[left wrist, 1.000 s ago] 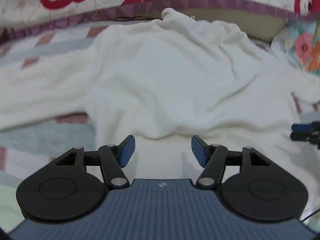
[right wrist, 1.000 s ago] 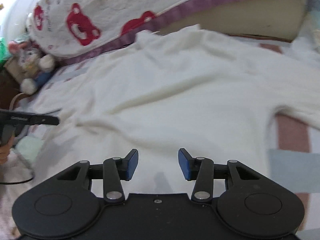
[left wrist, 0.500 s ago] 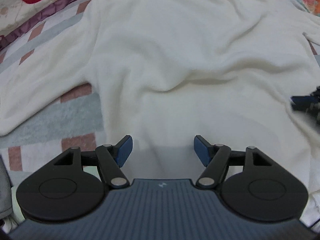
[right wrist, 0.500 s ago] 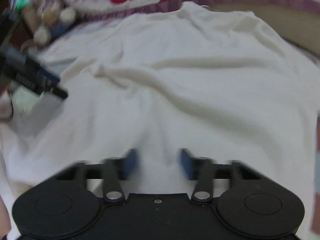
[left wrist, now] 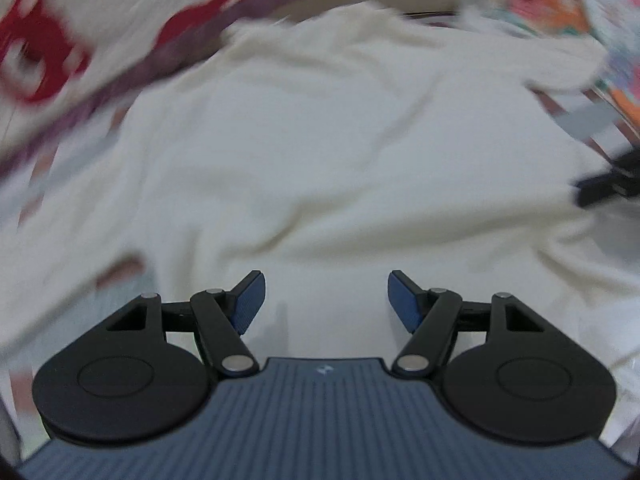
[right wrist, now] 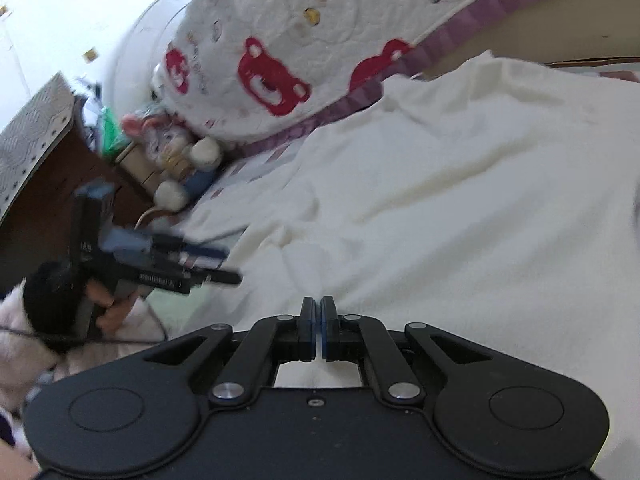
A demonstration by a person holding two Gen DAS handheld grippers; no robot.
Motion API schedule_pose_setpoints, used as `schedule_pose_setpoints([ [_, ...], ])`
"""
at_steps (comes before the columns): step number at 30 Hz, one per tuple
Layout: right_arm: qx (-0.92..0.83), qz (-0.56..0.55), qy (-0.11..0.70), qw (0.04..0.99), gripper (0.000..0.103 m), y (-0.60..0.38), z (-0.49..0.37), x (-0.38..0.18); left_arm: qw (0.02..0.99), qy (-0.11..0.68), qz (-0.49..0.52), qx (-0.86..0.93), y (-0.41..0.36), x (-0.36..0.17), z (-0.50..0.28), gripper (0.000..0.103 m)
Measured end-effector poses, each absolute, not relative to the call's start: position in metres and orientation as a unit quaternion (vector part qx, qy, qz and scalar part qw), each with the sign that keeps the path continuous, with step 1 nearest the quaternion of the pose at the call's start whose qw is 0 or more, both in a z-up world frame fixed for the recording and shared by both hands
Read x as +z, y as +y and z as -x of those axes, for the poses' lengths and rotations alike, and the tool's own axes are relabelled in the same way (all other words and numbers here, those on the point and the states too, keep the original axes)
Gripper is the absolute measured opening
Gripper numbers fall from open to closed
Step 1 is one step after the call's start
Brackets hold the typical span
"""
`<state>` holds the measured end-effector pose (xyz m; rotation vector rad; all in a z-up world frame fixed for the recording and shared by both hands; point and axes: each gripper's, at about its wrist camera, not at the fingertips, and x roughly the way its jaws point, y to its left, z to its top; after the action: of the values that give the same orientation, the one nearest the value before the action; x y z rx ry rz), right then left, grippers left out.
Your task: Fold clothes
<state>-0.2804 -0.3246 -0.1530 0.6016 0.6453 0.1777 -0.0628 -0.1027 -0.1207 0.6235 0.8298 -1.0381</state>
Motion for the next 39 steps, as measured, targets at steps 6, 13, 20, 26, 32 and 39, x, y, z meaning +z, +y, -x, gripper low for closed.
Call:
schedule_pose_setpoints([
  [6, 0.090, -0.301, 0.293, 0.903, 0.005, -0.336, 0.279, -0.145, 0.698, 0.287, -0.386, -0.530, -0.141, -0.141, 0.096, 0.067],
  [13, 0.123, -0.361, 0.253, 0.889, 0.005, -0.360, 0.289, -0.136, 0.681, 0.340, -0.327, -0.560, -0.170, -0.150, 0.086, 0.002],
  [20, 0.128, -0.403, 0.203, 0.883, 0.003, -0.384, 0.321, -0.123, 0.666, 0.356, -0.309, -0.577, -0.152, -0.129, 0.108, 0.003],
  [26, 0.041, -0.240, 0.343, 0.907, 0.017, -0.349, 0.297, -0.121, 0.661, 0.406, -0.294, -0.559, -0.143, -0.141, 0.102, 0.003],
  [32, 0.046, -0.197, 0.354, 0.913, 0.070, -0.325, 0.292, -0.105, 0.673, 0.407, -0.300, -0.540, -0.132, -0.123, 0.095, 0.005],
  [39, 0.056, -0.151, 0.360, 0.919, 0.006, -0.299, 0.289, -0.085, 0.730, 0.458, -0.249, -0.441, -0.076, -0.097, 0.038, 0.031],
])
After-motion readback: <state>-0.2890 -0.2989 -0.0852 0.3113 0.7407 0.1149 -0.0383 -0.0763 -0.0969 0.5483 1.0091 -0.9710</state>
